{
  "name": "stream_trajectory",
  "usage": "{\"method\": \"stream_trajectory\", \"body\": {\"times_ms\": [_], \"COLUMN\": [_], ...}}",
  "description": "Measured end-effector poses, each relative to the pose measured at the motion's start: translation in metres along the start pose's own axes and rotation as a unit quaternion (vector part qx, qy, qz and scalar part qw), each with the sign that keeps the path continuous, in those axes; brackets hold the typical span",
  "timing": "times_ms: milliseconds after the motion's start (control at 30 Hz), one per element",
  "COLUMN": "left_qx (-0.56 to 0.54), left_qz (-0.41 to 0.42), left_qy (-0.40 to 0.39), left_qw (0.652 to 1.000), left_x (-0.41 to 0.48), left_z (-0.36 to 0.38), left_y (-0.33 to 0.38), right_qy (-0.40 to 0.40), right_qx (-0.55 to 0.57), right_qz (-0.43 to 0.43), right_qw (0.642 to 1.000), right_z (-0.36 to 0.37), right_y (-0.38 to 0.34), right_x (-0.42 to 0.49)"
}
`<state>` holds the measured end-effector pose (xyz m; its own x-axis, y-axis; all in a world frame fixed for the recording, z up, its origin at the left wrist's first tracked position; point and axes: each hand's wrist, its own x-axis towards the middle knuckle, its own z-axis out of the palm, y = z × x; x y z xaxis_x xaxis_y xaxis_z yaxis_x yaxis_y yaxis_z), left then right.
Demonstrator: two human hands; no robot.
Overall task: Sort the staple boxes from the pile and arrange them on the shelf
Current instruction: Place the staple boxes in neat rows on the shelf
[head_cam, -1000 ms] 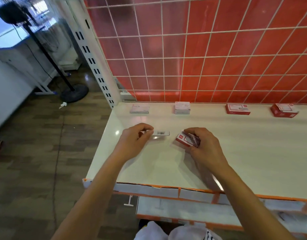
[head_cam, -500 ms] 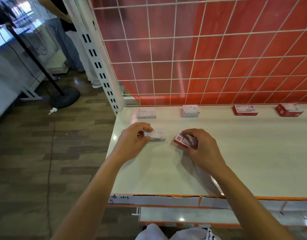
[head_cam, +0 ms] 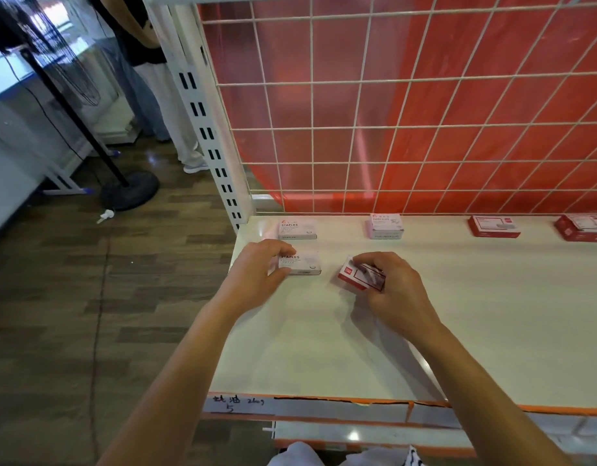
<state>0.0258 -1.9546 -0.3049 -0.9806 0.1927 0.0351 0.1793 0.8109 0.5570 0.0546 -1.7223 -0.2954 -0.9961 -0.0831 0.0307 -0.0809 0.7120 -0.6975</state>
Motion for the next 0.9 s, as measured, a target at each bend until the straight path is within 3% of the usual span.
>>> {"method": "stream_trajectory", "body": {"times_ms": [267, 467, 600, 900], "left_qx": [0.062, 0.096, 0.153, 0.204], "left_qz": [0.015, 0.056, 0.019, 0.023], "left_qy": [-0.04, 0.048, 0.024, 0.029], "left_qw": [0.997, 0.993, 0.988, 0.978], "left_x": [0.018, 0.042, 0.067, 0.081], "left_z": [-0.003, -0.001, 0.005, 0.016], "left_y": [-0.005, 0.008, 0.016, 0.022], "right_qy": [-0.002, 0.007, -0.001, -0.012], "right_qx": [-0.002, -0.011, -0.016, -0.019], "right_qz": [0.016, 0.029, 0.031, 0.032], "right_qw": [1.0, 0.999, 0.999, 0.999], "right_z": [-0.001, -0.002, -0.005, -0.006], "right_y": [-0.003, -0.003, -0.003, -0.002], "right_x": [0.005, 0.006, 0.005, 0.003]}}
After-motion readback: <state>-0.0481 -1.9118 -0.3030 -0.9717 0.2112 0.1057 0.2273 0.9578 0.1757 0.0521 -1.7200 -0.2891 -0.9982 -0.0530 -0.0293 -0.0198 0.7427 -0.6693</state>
